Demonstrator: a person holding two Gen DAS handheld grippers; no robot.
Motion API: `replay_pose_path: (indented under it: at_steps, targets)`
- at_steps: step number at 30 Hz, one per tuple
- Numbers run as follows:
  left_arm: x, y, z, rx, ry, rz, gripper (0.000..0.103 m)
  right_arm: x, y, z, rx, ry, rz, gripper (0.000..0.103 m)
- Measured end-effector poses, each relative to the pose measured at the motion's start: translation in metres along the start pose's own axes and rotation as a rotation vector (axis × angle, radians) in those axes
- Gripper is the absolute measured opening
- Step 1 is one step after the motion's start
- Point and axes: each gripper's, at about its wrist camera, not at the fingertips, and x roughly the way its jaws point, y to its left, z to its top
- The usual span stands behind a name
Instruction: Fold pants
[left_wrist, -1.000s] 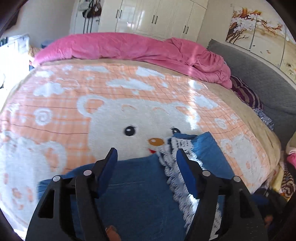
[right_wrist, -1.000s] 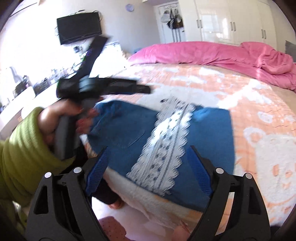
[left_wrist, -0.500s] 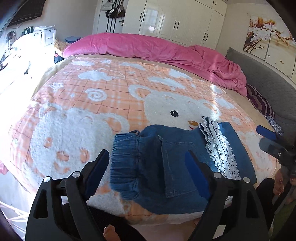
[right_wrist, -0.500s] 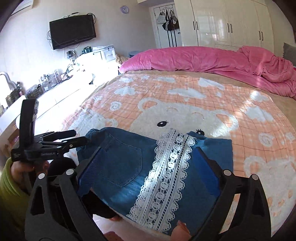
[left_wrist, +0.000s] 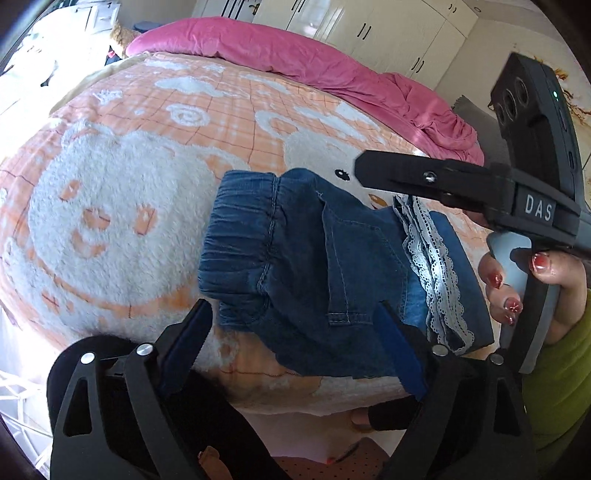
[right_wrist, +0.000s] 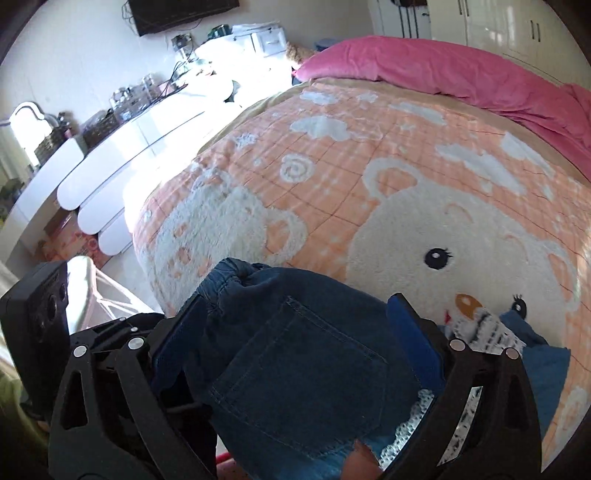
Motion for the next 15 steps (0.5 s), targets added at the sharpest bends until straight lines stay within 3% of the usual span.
replay_pose_path:
  at_steps: [4, 6, 9, 10, 15]
  targets:
    - [0.009, 0.010, -0.005, -0.058, 0.004, -0.027, 0.049, 0.030, 0.013, 0.009, -0.061, 0.085, 0.039, 0.092]
    - [0.011, 0.017, -0.005, -0.086, 0.008, -0.041, 0.043, 0.043, 0.013, 0.012, -0.035, 0.122, 0.065, 0.092]
    - [0.011, 0.018, -0.005, -0.085, 0.007, -0.048, 0.043, 0.062, 0.016, 0.014, -0.003, 0.164, 0.122, 0.090]
    - [0.012, 0.017, -0.006, -0.078, 0.006, -0.042, 0.043, 0.069, 0.018, 0.014, -0.003, 0.176, 0.142, 0.086]
    - [0.012, 0.018, -0.007, -0.087, 0.004, -0.047, 0.043, 0.089, 0.018, 0.007, 0.000, 0.182, 0.112, 0.041]
